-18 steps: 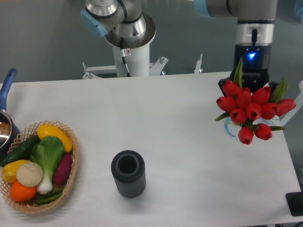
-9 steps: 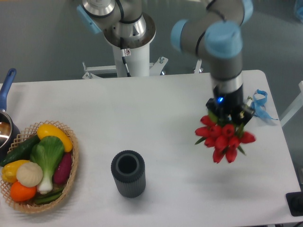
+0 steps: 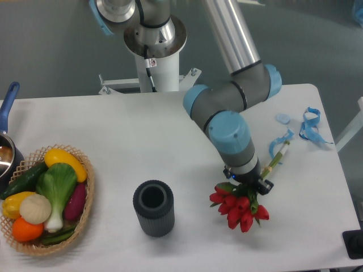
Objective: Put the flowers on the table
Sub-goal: 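Lay the tulips flat on the table and open the gripper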
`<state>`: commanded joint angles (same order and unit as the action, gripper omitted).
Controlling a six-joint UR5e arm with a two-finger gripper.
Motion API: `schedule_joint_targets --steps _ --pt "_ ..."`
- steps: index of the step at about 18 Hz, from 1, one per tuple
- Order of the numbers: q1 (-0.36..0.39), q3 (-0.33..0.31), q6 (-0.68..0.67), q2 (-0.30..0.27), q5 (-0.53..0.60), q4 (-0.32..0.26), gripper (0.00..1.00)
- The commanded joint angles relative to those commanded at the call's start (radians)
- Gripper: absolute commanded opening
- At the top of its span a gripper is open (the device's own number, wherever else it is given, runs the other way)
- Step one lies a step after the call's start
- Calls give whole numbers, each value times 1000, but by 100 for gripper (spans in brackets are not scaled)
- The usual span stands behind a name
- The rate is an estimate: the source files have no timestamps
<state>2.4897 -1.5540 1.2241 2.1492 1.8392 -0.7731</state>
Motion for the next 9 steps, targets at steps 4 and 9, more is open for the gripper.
schedule_joint_targets --steps 4,9 --pt "-3 17 -55 -12 -8 9 100" --pt "-3 49 -172 -106 -12 14 100"
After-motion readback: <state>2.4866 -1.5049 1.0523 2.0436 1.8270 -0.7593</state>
